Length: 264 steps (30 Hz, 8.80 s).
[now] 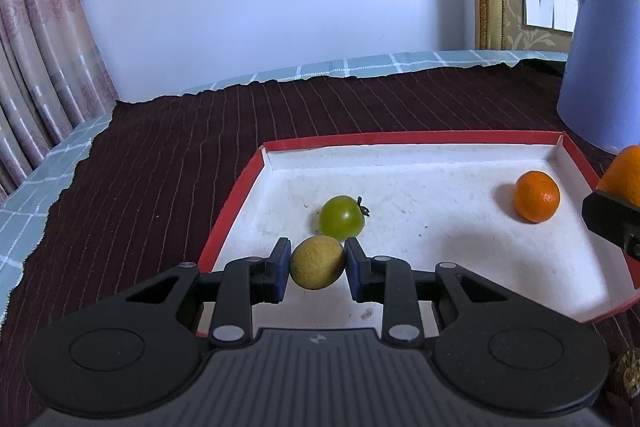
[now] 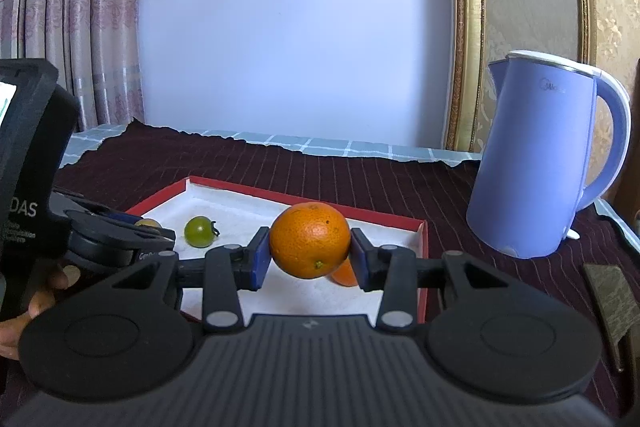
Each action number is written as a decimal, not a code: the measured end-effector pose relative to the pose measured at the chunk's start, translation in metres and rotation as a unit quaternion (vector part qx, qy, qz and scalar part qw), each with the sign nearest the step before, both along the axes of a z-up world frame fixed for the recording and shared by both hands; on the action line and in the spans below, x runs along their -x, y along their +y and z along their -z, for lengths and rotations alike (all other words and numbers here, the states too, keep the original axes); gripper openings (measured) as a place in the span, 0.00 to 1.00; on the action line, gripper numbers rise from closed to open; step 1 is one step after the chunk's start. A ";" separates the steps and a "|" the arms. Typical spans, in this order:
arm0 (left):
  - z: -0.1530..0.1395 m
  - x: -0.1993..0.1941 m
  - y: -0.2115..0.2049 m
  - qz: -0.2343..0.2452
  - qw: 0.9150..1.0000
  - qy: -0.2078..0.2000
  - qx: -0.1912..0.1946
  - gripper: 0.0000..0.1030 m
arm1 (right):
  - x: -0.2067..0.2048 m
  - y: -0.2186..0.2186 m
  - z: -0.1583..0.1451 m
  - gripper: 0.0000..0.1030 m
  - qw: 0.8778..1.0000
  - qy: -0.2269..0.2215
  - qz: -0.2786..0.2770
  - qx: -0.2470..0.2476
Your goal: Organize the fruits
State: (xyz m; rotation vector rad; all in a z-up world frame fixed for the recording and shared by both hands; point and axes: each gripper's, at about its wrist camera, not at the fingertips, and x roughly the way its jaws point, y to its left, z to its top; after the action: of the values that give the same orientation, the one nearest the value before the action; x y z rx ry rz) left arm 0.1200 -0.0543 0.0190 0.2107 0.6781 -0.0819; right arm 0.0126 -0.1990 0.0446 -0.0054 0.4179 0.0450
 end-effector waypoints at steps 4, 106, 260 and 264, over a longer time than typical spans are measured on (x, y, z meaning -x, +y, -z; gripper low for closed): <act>0.002 -0.006 -0.003 -0.002 1.000 0.005 -0.002 0.27 | -0.007 -0.003 0.001 0.38 1.000 0.003 0.004 -0.001; 0.001 0.034 0.021 -0.043 0.998 -0.025 0.027 0.72 | 0.038 0.001 0.022 1.00 0.998 0.006 0.053 -0.018; 0.013 0.088 0.016 0.007 0.999 -0.012 0.051 0.31 | 0.078 0.018 0.021 0.38 0.999 0.003 -0.004 -0.032; 0.011 0.086 0.015 0.006 0.999 -0.014 0.049 0.31 | 0.077 0.017 0.021 0.38 1.000 0.003 -0.003 -0.031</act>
State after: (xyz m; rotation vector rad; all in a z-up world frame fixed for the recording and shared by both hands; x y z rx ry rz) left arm 0.0344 -0.0389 0.0077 0.1219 0.6436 -0.1226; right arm -0.0646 -0.1815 0.0234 0.0542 0.4222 0.0633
